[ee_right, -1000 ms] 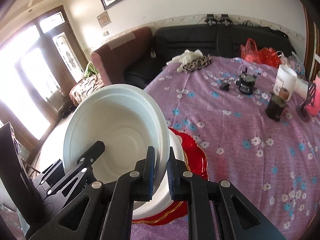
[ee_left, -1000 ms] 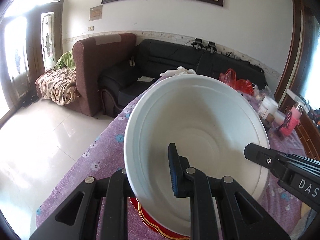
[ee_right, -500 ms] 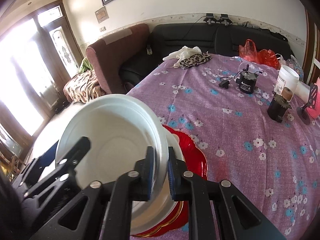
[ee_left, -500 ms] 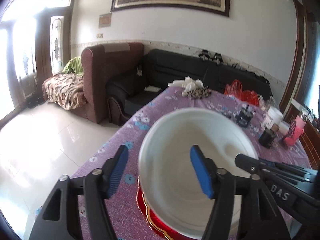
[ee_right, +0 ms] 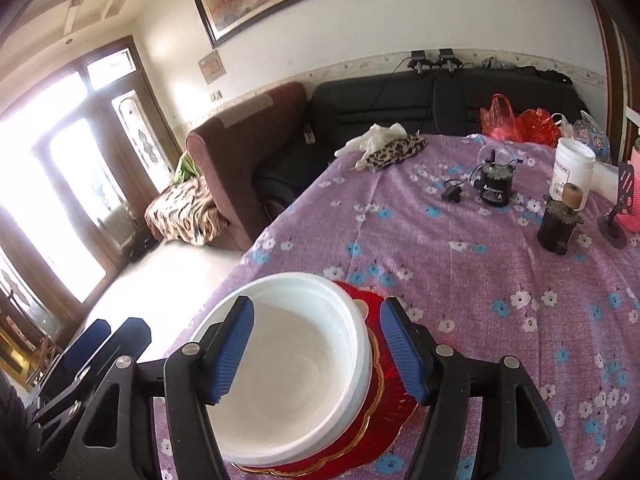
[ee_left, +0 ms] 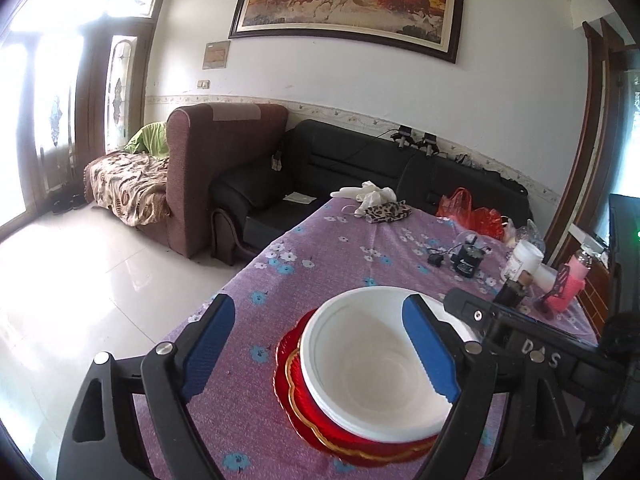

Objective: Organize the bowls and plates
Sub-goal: 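Open both tools and lift them away from the bowl stack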

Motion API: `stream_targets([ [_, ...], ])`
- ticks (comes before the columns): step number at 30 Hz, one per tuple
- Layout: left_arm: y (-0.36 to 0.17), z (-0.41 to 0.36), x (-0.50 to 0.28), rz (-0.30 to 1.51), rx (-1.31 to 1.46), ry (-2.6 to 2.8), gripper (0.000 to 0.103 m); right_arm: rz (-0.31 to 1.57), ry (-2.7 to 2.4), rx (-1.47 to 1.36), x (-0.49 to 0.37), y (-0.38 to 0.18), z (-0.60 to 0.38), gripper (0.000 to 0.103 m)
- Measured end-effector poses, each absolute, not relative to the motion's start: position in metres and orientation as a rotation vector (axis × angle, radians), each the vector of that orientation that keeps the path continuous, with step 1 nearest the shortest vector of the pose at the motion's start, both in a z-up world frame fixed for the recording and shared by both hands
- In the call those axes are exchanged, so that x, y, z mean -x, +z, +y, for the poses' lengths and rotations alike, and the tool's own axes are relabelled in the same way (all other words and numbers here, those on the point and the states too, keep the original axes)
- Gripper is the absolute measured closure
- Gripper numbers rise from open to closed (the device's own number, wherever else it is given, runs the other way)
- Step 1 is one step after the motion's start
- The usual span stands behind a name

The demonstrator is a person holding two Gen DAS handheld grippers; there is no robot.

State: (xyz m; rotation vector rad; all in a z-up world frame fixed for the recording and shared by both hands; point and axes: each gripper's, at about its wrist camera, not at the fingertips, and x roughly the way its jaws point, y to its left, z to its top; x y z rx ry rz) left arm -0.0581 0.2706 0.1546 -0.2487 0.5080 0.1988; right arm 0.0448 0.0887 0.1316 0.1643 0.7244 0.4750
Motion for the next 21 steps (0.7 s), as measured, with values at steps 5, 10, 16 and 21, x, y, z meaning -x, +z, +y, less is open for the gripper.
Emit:
stream_targets([
  [5, 0.164, 0.265, 0.075, 0.480, 0.255, 0.175, 0.016, 0.695, 0.459, -0.170, -0.033, 0.138, 0.079, 0.032],
  [10, 0.172, 0.256, 0.090, 0.455, 0.245, 0.159, 0.013, 0.653, 0.439, -0.150, -0.012, 0.143, 0.070, 0.031],
  [16, 0.178, 0.242, 0.100, 0.437, 0.209, 0.152, 0.012, 0.567, 0.397, -0.094, 0.022, 0.155, 0.059, 0.023],
  [21, 0.182, 0.227, 0.106, 0.425, 0.183, 0.149, 0.011, 0.529, 0.362, -0.081, 0.041, 0.159, 0.042, 0.018],
])
